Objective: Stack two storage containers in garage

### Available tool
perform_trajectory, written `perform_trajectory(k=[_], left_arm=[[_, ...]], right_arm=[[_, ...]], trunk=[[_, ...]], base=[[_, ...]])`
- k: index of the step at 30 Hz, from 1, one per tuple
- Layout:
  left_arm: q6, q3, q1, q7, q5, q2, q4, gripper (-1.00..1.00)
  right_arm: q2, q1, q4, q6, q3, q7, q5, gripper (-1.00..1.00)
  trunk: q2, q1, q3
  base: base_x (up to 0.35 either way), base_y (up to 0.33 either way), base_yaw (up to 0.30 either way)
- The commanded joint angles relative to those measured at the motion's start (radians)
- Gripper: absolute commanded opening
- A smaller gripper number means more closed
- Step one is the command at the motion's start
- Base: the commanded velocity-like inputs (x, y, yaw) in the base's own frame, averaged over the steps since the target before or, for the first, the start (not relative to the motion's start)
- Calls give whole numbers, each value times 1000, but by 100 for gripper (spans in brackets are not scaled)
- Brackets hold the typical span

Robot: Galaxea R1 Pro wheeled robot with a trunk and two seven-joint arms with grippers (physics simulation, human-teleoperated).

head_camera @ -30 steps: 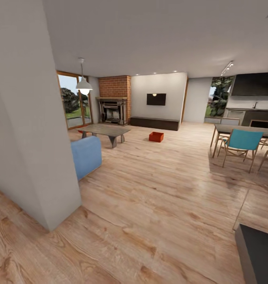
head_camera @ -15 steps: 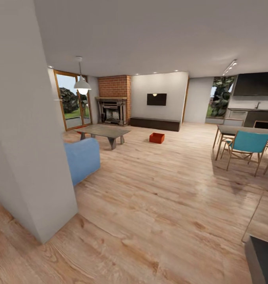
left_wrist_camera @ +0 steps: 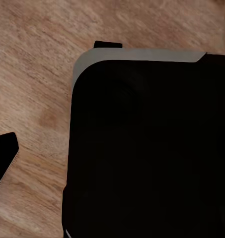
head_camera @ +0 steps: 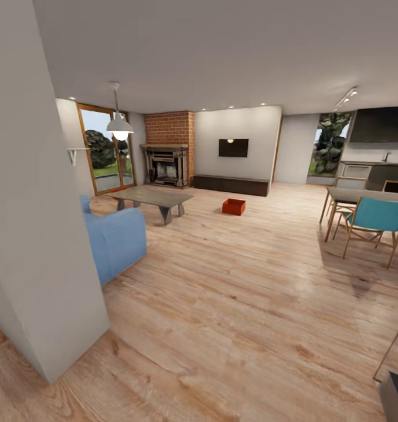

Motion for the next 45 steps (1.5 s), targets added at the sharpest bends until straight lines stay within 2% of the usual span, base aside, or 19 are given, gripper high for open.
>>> perform_trajectory(k=[1, 10, 21, 45], left_arm=[[-2, 0, 0, 0, 10, 0, 0, 100], [-2, 0, 0, 0, 10, 0, 0, 100], [-2, 0, 0, 0, 10, 0, 0, 100], [-2, 0, 0, 0, 10, 0, 0, 100]], right_arm=[[0, -1, 3, -6, 6, 7, -10, 100], [0, -1, 3, -6, 6, 9, -18, 100], [1, -1, 3, -6, 6, 7, -20, 100], [1, -1, 3, -6, 6, 7, -19, 100]], trunk=[[0, 1, -1], [0, 1, -1], [0, 1, -1], [0, 1, -1]], base=[[323, 0, 0], [322, 0, -6], [322, 0, -185], [322, 0, -4]])
